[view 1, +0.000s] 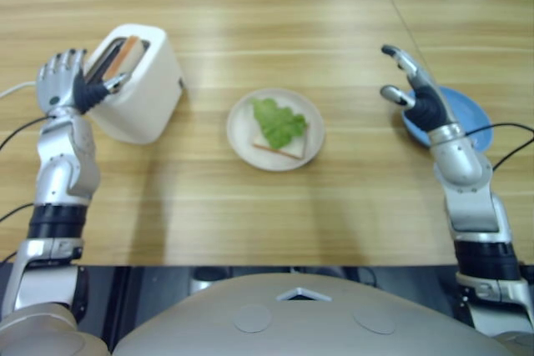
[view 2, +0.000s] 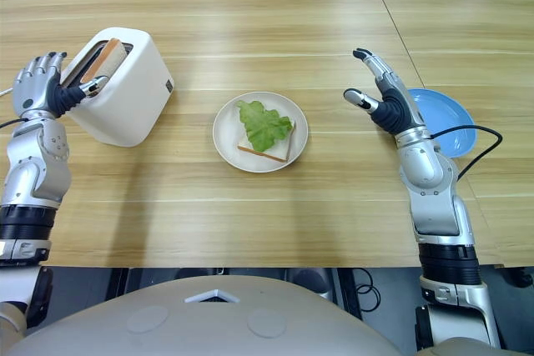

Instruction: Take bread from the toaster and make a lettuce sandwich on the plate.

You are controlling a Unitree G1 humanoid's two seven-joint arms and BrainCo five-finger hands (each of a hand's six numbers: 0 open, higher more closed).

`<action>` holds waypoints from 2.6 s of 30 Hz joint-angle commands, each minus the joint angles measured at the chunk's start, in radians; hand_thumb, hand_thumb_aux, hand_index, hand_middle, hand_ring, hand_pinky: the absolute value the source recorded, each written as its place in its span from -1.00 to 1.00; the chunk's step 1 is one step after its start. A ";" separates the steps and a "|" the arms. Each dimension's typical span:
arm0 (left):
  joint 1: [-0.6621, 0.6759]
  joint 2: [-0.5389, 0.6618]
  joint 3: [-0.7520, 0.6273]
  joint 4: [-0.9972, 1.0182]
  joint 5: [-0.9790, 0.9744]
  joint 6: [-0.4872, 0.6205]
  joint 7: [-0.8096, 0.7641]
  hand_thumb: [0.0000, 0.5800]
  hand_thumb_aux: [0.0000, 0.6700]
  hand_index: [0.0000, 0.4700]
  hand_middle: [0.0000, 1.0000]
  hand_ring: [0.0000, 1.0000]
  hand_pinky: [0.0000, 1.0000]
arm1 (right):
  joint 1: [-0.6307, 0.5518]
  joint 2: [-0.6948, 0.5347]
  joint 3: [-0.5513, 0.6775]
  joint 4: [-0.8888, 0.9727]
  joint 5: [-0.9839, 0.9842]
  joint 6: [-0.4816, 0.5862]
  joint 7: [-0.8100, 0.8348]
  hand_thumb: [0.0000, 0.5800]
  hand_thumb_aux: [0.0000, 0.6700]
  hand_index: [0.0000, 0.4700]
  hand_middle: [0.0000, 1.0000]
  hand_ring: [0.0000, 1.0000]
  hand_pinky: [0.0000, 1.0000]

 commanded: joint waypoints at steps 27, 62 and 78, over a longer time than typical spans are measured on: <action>-0.020 -0.200 0.189 -0.535 -0.550 -0.302 0.121 1.00 1.00 0.96 1.00 1.00 1.00 | 0.010 0.006 -0.007 0.047 -0.044 -0.025 -0.026 -1.00 -1.00 -1.00 -1.00 -1.00 -1.00; -0.294 -0.560 -0.240 0.646 -0.711 -0.346 -0.354 1.00 1.00 0.96 1.00 1.00 1.00 | -0.016 0.022 0.133 0.106 -0.180 -0.065 -0.045 -1.00 -1.00 -1.00 -1.00 -1.00 -1.00; -0.309 -0.529 -0.253 0.751 -0.657 -0.340 -0.317 1.00 1.00 0.96 1.00 1.00 1.00 | -0.246 0.003 0.646 0.360 -0.811 -0.172 -0.126 -1.00 -1.00 -1.00 -1.00 -1.00 -1.00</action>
